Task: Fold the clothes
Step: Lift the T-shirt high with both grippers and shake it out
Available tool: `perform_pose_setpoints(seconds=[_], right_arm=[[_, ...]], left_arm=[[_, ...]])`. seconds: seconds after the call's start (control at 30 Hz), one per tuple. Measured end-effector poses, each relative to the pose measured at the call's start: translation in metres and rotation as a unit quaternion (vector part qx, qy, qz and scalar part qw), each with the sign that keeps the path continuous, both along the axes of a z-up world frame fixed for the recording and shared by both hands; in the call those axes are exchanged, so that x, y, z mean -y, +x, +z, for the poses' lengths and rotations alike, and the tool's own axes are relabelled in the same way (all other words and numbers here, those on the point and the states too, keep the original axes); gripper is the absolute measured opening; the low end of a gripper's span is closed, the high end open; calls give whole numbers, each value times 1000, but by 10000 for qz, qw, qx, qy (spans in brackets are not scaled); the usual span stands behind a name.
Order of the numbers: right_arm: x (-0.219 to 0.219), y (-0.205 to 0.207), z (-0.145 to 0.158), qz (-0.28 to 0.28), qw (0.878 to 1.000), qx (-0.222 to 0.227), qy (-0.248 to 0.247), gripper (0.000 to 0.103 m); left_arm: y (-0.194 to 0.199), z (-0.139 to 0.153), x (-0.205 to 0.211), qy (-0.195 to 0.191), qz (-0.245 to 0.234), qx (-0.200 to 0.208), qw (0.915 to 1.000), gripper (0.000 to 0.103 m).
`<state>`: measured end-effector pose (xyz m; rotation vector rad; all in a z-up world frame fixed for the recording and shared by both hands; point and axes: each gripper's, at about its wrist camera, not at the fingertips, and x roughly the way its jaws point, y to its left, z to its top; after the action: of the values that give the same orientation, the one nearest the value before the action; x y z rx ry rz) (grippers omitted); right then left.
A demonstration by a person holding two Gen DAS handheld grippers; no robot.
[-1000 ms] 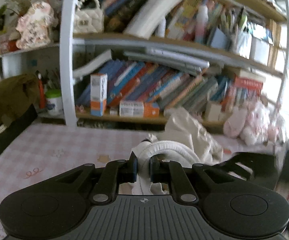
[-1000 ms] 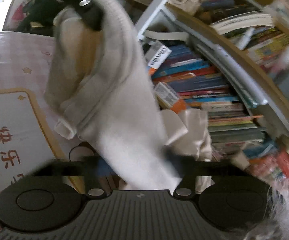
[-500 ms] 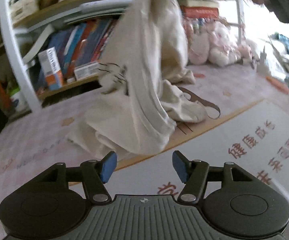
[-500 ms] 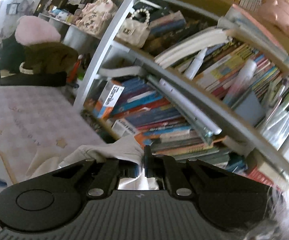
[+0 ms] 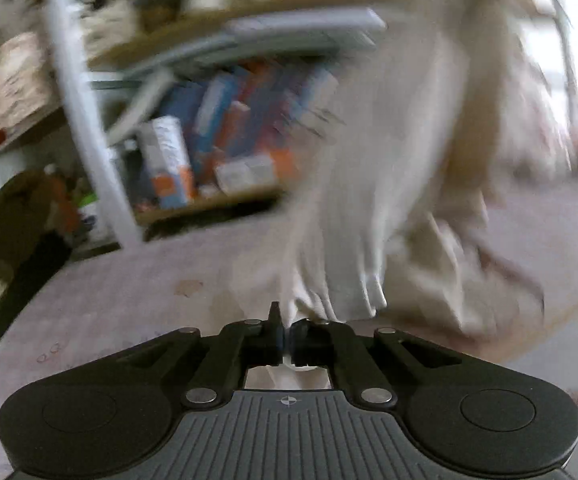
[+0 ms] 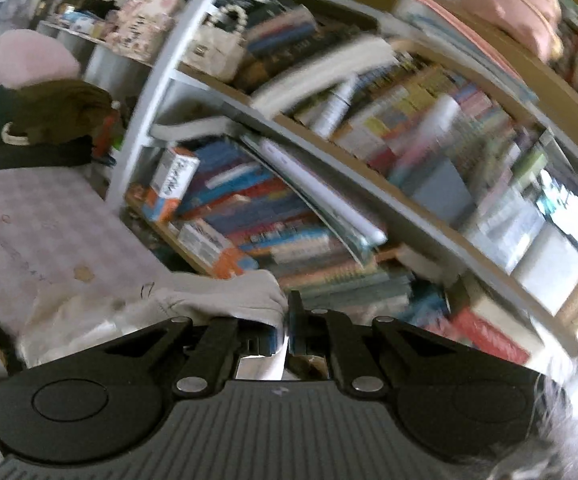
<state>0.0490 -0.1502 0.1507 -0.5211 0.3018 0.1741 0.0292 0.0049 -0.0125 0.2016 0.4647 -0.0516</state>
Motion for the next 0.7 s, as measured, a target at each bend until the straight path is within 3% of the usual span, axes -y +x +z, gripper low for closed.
perform_pose_setpoints(seconds=[0.1,0.17,0.23,0.3,0.4,0.57,0.63,0.7], right_arm=[[17,-21,-6,-240,9997,102,-34,5],[22,-44,-1,-284,9987,429,-24,5],[24,-70,11,-295,9958,864,8,5],[19,-99,36,-269,9868,1594,-10,4],[15,-141,80,-211,9611,2750,113,5],[18,-200,156,22,8870,4568,678,5],[19,-216,174,229,8602,5014,907,5],[19,-224,186,411,8440,5240,1065,5]], left_arm=[[-15,53,-36,-550,152,575,9967,2],[-32,94,-56,-829,109,1104,9904,2],[-55,139,-69,-973,-11,1767,9794,2],[-79,184,-78,-1071,-160,2480,9627,2],[-117,246,-87,-1308,-404,3694,9191,2],[-163,317,-102,-1861,-945,5220,8270,2],[-177,331,-104,-1915,-1007,5582,8010,2],[-181,337,-106,-1921,-984,5764,7882,2]])
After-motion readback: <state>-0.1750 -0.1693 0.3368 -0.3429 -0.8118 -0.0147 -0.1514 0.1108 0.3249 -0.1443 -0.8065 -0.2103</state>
